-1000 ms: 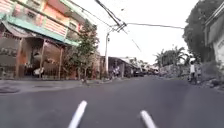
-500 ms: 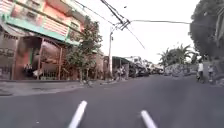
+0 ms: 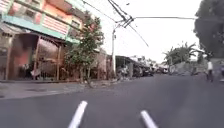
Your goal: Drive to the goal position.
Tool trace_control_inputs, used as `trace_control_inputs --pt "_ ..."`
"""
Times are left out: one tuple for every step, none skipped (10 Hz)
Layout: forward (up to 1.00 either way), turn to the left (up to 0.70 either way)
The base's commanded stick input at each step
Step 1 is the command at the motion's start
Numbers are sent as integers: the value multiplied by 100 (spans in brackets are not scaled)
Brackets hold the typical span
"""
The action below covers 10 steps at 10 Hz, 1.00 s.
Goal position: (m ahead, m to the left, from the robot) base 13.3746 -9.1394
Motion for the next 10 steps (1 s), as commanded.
trace_control_inputs --pt "100 0" --pt "100 0" --pt "100 0" --pt "100 0" --pt "100 0" --pt "100 -27" --pt "100 -40" --pt "100 -40" --pt "100 -40" --pt "100 -40"
